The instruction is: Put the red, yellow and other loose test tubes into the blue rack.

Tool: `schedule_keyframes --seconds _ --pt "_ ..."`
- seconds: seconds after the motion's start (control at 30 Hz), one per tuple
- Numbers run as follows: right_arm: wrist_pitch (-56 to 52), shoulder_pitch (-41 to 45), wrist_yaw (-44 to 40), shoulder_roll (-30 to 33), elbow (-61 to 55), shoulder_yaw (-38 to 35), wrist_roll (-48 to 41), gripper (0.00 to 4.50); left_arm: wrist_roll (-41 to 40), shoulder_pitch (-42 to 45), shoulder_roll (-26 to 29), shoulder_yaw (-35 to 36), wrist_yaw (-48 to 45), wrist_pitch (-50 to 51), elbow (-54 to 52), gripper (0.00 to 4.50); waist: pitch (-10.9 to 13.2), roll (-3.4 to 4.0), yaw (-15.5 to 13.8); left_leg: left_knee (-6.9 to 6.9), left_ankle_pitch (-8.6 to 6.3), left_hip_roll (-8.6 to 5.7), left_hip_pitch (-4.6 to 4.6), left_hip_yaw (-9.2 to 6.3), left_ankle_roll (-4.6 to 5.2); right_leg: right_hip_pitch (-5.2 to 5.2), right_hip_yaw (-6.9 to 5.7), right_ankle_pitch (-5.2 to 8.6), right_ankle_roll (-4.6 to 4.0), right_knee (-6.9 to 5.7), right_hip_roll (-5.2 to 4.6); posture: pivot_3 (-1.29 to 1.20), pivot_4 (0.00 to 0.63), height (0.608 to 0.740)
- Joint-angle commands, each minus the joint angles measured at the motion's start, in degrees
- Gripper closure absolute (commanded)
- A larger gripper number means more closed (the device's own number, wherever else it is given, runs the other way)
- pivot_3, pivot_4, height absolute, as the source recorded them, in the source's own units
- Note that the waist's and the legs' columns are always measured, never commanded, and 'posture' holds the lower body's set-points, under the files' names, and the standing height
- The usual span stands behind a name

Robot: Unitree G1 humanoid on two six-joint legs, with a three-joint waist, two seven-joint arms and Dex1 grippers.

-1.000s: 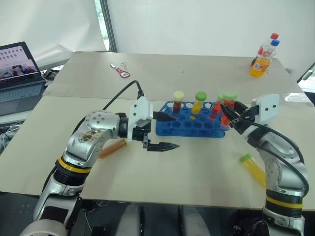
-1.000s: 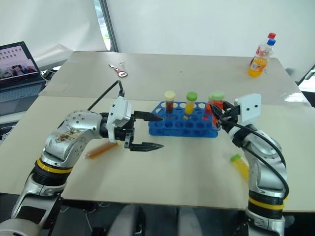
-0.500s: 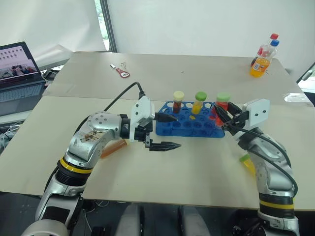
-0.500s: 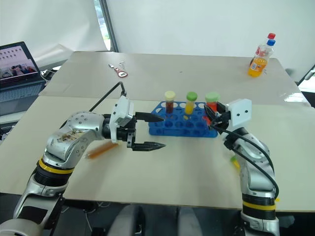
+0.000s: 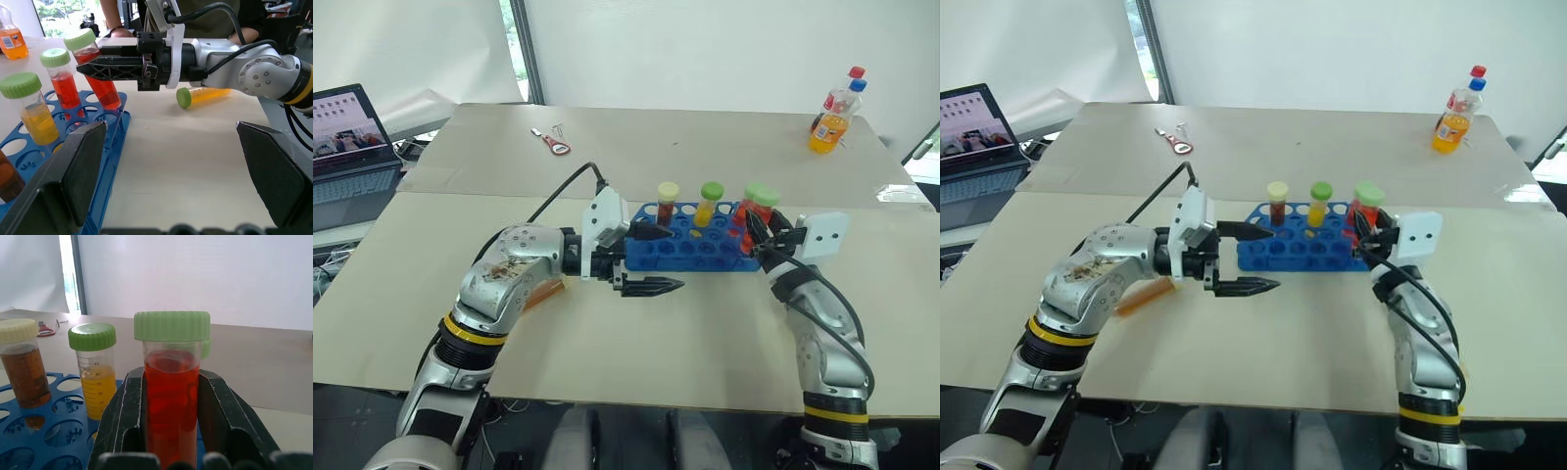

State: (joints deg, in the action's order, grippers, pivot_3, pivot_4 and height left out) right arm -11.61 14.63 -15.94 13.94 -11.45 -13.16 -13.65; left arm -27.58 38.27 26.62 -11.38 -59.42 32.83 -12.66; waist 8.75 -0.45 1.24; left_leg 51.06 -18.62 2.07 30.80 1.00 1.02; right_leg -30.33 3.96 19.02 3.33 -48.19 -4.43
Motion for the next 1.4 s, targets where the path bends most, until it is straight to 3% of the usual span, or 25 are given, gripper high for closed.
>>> schedule_keyframes --seconds 0.03,0.2,0.33,0.53,0.63,0.73,1.0,1.2,1.4 --pt "-0.9 -1.3 0.3 0.3 -1.7 -0.5 -1.3 2.1 -0.8 1.6 -0.5 1.1 0.8 -0.1 -1.5 0.0 0.0 0.0 0.0 0.0 0.0 0.0 0.0 0.0 0.0 0.0 0.0 0.0 0.0 0.0 0.0 0.0 0.15 0.659" --pt "-6.2 -3.3 -0.4 4.7 -5.2 -1.7 -1.6 0.39 -0.4 1.7 -1.1 1.0 1.7 -0.4 -1.1 0.0 0.0 0.01 -0.1 0.01 0.0 -0.01 0.08 0.0 0.0 -0.07 0.0 0.01 0.0 -0.01 -0.01 0.0 0.15 0.659" --pt "-13.0 -8.0 -3.7 10.7 -12.3 -4.6 -5.6 0.39 0.2 1.4 -1.6 0.6 2.2 -1.0 -1.1 0.0 0.0 0.01 -0.4 0.0 0.0 -0.06 0.12 -0.1 0.0 -0.04 -0.01 0.08 0.02 0.0 -0.01 0.0 0.15 0.659" --pt "-34.0 -15.7 -11.9 28.2 -25.3 -16.4 -19.1 0.39 2.3 1.0 -0.1 -0.5 0.6 -3.5 -0.5 0.0 0.0 0.08 -0.4 0.01 0.0 -0.12 0.16 -0.2 0.01 0.02 0.0 0.13 0.04 0.05 -0.01 0.0 0.15 0.659" --pt "-51.1 -20.1 -18.4 44.7 -25.6 -19.3 -22.0 0.39 2.7 0.5 1.8 -2.1 -3.7 -5.7 -1.2 0.0 0.0 0.13 -0.3 0.01 0.0 -0.12 0.1 -0.23 0.02 0.08 -0.02 0.18 -0.04 0.05 0.01 0.0 0.15 0.659" --pt "-59.0 -21.7 -22.7 54.1 -24.1 -18.1 -24.4 0.39 2.1 0.1 3.1 -3.7 -8.2 -7.4 -2.6 0.0 0.0 0.07 -0.4 0.0 0.0 -0.08 0.11 -0.26 0.02 0.09 -0.07 0.24 -0.11 0.06 0.04 0.0 0.15 0.659" --pt "-61.3 -15.8 -25.9 60.1 -18.6 -6.1 -24.0 0.39 1.3 -0.9 4.3 -6.5 -15.9 -10.0 -4.7 0.0 0.0 0.05 -0.6 0.0 -0.01 -0.11 0.15 -0.27 0.03 0.1 -0.07 0.27 -0.06 0.1 0.01 0.0 0.15 0.659" --pt "-59.9 -9.8 -28.0 61.8 -12.5 3.7 -21.5 0.39 2.3 -1.3 3.1 -7.4 -15.0 -11.4 -4.5 0.0 0.0 0.05 -0.6 0.0 -0.01 -0.12 0.16 -0.27 0.03 0.09 -0.07 0.27 -0.05 0.12 0.0 0.0 0.15 0.659" --pt "-58.4 -8.3 -32.3 64.3 -10.8 8.8 -20.4 2.28 3.2 -2.4 2.9 -7.6 -13.7 -11.8 -4.9 0.0 0.0 0.06 -0.6 -0.02 -0.01 -0.11 0.15 -0.28 0.04 0.08 -0.07 0.27 -0.05 0.12 0.01 0.0 0.15 0.659"
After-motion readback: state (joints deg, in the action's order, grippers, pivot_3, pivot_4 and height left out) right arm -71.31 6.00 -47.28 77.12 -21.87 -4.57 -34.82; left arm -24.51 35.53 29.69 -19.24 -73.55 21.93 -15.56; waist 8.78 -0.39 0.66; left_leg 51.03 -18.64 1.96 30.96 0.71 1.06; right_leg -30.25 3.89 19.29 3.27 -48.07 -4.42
